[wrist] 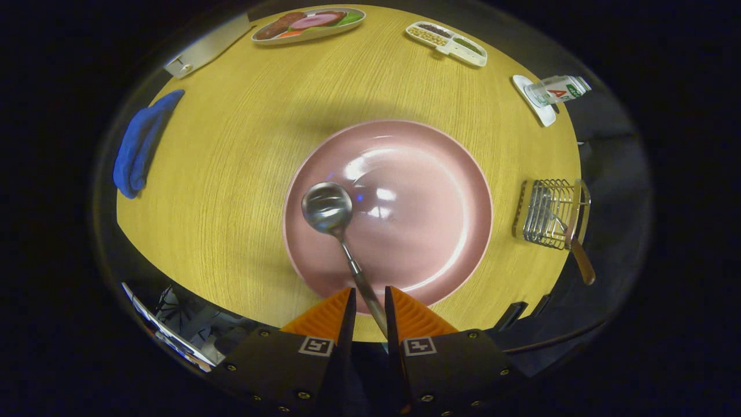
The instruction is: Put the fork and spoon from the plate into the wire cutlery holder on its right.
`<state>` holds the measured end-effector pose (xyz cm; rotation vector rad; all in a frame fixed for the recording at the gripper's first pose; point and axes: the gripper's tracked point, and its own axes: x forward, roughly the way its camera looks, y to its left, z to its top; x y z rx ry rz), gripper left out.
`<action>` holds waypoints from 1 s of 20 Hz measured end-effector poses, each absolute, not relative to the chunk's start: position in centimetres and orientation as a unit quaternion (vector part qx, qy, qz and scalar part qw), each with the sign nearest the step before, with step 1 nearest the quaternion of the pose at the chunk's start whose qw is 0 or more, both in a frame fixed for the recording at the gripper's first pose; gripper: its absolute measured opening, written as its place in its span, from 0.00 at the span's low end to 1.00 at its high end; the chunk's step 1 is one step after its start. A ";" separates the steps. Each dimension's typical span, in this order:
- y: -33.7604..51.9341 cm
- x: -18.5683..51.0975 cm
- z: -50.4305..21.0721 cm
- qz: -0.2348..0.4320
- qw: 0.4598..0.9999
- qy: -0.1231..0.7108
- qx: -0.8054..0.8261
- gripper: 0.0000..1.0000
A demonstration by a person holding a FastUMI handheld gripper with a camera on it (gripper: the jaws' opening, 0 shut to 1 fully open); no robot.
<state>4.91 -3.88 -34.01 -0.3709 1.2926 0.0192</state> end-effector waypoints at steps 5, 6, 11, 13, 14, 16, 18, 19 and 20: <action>-4.3 5.5 -35.6 0.019 0.771 0.605 -0.198 0.29; -4.5 5.6 -35.8 0.019 0.771 0.604 -0.201 0.29; -5.1 5.3 -35.3 -0.006 0.781 0.600 -0.172 0.07; -5.2 5.3 -34.9 -0.019 0.788 0.598 -0.145 0.07; -5.4 5.3 -34.4 -0.026 0.788 0.598 -0.143 0.07; -6.4 5.3 -33.2 -0.042 0.788 0.597 -0.143 0.07; -7.0 5.4 -32.1 -0.058 0.789 0.596 -0.135 0.07; -7.2 5.4 -31.4 -0.066 0.790 0.596 -0.130 0.07; -7.6 5.5 -30.5 -0.074 0.790 0.594 -0.129 0.07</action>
